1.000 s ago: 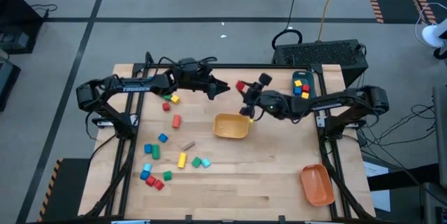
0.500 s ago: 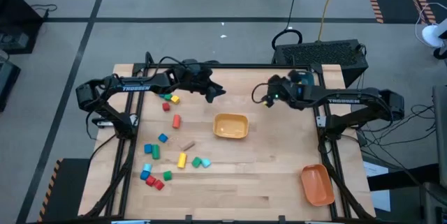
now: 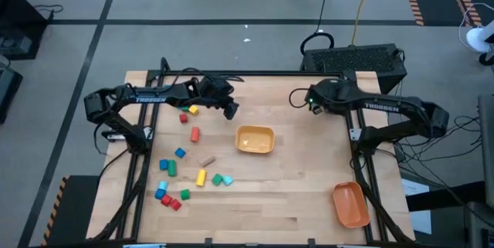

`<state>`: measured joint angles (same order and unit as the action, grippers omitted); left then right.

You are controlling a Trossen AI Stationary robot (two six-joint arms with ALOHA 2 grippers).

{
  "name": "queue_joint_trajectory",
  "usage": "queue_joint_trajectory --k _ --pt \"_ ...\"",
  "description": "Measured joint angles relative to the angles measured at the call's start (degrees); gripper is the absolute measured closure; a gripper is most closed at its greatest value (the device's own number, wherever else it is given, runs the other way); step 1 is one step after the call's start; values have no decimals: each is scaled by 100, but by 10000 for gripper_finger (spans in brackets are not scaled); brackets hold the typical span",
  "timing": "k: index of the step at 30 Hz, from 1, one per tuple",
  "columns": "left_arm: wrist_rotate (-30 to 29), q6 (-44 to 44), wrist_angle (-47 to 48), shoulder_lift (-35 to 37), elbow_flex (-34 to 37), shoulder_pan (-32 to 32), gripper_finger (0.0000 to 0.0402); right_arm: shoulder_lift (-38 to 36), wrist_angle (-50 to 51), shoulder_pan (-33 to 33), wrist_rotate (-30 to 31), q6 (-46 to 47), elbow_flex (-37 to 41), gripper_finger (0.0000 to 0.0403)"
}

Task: Sort blocks by size
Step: Put the red square block into the blue bin, then put the yellow square block into the blue bin

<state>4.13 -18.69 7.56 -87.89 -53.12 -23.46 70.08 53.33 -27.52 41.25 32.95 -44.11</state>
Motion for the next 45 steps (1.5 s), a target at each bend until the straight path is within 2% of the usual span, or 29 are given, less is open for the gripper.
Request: queue_joint_trajectory --k 6,13,16,19,22,24,30,36,40,45 --pt "-452 118 368 0 4 -2 203 2 -299 -605 -192 -123 315 288" --pt "-587 231 541 -1 4 -2 203 2 -1225 -1371 -239 -630 665 283" --pt "-1013 335 660 -1 4 -2 203 4 -1536 -1591 -249 -855 712 257" --pt "-1807 460 953 -1 7 -2 203 7 -1573 -1759 -231 -898 714 239" --pt "-2400 468 1301 -1 7 -4 203 7 -1588 -1743 -213 -876 714 235" --pt "-2522 558 1478 -1 7 -4 203 7 -1590 -1735 -222 -868 714 233" --pt "-2533 622 1613 -3 7 -2 203 7 -1714 -1719 -246 -813 716 231" --pt "-2533 754 1541 -3 7 -15 203 -25 -1988 -1290 -261 -819 716 230" --pt "-2356 1019 2110 -5 7 -7 203 -134 -2172 -898 -260 -902 716 234" --pt "-2348 1022 3337 -5 7 -2 203 -344 -2191 -407 -260 -820 716 246"
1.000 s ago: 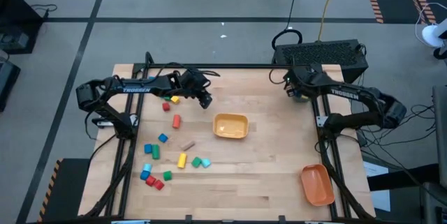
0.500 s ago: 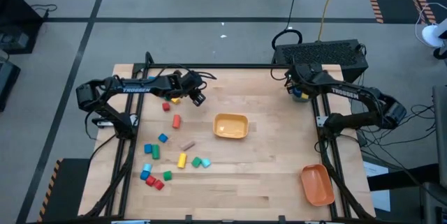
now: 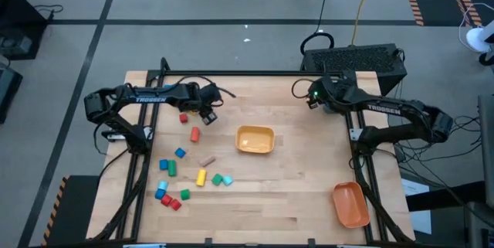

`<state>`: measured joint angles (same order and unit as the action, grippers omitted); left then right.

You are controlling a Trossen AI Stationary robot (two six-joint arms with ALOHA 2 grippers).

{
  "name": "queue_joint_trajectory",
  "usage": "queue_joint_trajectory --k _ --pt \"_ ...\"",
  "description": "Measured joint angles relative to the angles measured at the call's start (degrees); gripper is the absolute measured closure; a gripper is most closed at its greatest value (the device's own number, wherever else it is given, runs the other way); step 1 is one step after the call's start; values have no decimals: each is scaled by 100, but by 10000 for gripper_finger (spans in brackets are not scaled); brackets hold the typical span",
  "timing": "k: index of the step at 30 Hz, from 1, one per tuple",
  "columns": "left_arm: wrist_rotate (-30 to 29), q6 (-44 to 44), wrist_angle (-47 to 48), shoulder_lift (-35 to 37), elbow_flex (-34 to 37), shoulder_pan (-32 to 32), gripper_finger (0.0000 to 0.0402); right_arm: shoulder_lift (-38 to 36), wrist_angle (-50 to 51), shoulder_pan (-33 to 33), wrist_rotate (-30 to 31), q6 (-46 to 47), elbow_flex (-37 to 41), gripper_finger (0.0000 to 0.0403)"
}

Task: Sort blocks by size
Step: Put the yellow square block into the blue bin

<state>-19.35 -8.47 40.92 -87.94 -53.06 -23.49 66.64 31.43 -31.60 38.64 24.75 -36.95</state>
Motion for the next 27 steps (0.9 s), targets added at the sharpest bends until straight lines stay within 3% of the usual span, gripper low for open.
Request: queue_joint_trajectory --k 6,15,27 --pt "210 -200 927 0 0 -57 203 -82 -163 538 -3 201 0 252" --pt "278 -768 872 0 0 -389 203 -86 -552 894 -9 -5 0 253" --pt "606 -595 600 -112 2 -635 203 -86 -595 923 -148 -15 0 253"
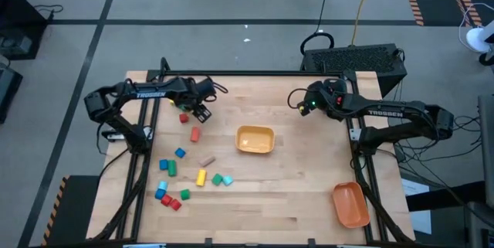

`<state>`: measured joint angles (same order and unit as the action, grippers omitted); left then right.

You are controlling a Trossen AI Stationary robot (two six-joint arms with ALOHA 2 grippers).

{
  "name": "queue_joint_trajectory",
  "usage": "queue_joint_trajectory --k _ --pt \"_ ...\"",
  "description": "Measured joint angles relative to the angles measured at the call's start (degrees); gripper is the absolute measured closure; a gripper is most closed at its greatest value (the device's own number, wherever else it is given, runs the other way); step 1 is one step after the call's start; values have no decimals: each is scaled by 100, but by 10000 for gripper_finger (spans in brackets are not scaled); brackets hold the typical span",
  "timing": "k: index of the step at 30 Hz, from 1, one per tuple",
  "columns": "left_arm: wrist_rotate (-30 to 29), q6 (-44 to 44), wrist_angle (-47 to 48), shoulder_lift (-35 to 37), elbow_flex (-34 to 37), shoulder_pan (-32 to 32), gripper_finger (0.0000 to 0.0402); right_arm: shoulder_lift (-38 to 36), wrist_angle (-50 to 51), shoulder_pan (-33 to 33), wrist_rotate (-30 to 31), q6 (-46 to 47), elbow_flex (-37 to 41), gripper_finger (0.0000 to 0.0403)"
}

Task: Sort blocks by size
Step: Put the yellow square block into the blue bin

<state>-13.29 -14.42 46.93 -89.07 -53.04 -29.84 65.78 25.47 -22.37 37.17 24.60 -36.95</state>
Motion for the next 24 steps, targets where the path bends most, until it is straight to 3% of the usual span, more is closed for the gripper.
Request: queue_joint_trajectory --k 9,15,24 --pt "-62 14 8 -488 1 -26 203 0 4 0 0 -24 0 253" --pt "288 141 1 -664 7 -89 205 0 11 5 -4 -44 0 253" --pt "462 333 -305 -764 0 -88 264 0 5 204 -2 -35 0 253"
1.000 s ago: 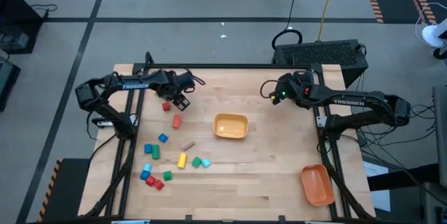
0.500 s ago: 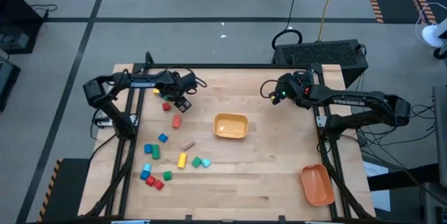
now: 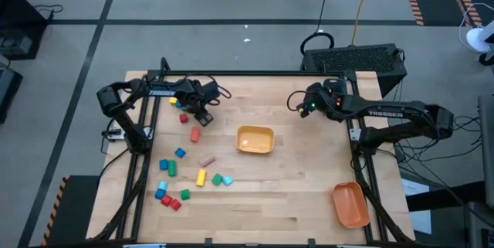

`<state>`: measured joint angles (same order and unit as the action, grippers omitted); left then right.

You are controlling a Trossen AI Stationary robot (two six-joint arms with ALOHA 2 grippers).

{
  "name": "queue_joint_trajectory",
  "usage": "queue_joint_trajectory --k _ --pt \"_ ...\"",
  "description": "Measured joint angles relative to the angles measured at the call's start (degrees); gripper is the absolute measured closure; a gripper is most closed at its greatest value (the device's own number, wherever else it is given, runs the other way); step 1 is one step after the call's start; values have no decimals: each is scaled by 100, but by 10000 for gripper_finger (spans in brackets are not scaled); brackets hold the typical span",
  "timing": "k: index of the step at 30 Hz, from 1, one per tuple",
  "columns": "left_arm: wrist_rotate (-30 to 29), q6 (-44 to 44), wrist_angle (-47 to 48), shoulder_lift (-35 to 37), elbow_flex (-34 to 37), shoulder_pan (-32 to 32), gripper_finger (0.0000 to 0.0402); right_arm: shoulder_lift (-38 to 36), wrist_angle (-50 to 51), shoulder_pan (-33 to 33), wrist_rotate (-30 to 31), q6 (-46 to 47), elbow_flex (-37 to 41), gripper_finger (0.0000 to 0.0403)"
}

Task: Sort blocks by size
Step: Put the yellow square block into the blue bin

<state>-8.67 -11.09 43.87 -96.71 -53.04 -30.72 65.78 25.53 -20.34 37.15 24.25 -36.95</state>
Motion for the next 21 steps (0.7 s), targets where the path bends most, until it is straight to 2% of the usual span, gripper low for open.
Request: queue_joint_trajectory --k 8,11,16,21 --pt "25 275 -196 80 7 44 264 0 -263 335 -1 -5 0 252" --pt "252 306 -393 263 -67 81 264 0 -573 518 -15 -194 0 252" --pt "849 347 -1119 682 -164 138 264 0 -1346 796 -444 -730 0 252" --pt "1777 213 -2159 967 -166 279 264 146 -2187 1079 -786 -1428 0 252"
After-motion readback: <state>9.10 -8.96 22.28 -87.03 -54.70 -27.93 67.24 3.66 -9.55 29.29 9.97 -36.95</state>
